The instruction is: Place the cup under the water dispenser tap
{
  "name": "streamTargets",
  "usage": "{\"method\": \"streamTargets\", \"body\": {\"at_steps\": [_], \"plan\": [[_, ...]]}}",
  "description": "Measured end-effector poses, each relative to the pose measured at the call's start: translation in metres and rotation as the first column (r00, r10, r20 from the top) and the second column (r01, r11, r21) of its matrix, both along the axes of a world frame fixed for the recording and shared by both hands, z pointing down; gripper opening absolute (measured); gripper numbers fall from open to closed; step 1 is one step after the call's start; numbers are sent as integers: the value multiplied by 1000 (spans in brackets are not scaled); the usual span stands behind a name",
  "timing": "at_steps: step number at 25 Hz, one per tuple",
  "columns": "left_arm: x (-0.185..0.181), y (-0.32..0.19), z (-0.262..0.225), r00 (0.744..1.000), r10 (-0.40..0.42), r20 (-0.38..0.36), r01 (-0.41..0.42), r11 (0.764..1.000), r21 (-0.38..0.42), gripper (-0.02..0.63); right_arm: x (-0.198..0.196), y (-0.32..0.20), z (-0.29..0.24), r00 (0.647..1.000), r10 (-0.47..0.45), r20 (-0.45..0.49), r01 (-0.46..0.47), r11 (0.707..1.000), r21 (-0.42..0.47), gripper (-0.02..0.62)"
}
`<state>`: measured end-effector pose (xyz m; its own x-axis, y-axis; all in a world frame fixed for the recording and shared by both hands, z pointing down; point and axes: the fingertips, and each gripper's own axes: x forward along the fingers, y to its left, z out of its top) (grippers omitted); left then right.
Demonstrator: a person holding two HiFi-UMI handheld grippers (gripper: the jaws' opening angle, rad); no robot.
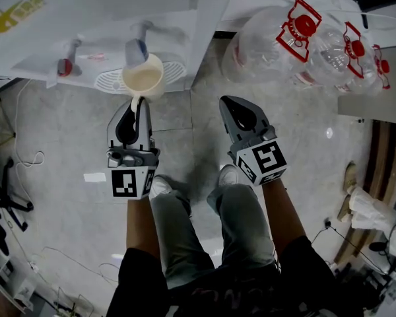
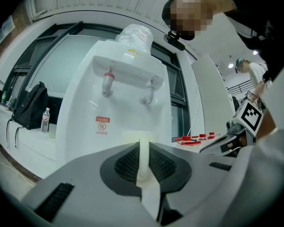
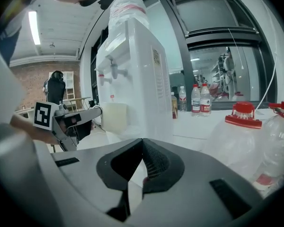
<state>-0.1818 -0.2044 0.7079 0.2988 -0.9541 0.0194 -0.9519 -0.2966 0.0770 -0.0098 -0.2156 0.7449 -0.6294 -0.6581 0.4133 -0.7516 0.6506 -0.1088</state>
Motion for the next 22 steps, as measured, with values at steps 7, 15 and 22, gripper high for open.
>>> {"method": "streamTargets", "body": {"at_steps": [7,15,22], "plan": [[-2,0,8,1000,-18,-6,18,999,-49,43,-2,0,-3,1000,5,2,-5,1000,-19,14],[6,-5,7,1000,-3,-2,2,999,-48,43,-1,1,-1,1000,-18,-9,17,1000,-17,14],[11,-8,6,1000,-9,12,10,998,-56,43,1,-4,-8,1000,8,12,-8,1000,2,14]]}}
